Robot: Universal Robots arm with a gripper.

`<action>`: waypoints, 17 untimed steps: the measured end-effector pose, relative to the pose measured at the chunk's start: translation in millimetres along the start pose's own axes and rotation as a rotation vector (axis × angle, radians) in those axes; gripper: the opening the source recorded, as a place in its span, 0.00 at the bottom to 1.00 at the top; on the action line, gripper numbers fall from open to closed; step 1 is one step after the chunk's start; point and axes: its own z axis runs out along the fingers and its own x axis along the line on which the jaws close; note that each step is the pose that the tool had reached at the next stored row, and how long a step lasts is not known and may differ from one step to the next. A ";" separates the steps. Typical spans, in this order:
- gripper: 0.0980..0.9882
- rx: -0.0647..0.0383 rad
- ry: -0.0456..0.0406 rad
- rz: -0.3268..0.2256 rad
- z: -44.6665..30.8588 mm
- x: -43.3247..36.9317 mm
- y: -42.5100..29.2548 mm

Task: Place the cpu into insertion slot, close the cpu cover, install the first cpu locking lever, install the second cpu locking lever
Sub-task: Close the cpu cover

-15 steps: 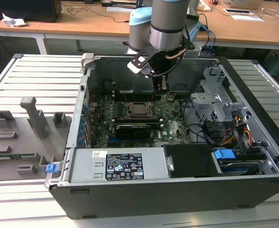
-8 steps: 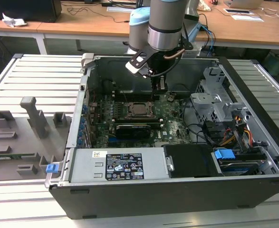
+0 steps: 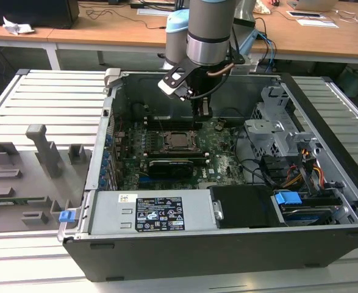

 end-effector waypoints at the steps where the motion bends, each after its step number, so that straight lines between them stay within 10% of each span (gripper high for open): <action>1: 0.01 0.000 0.0000 0.000 0.1 0.0 -0.6; 17: 0.01 0.000 0.0000 0.000 7.1 0.3 -12.9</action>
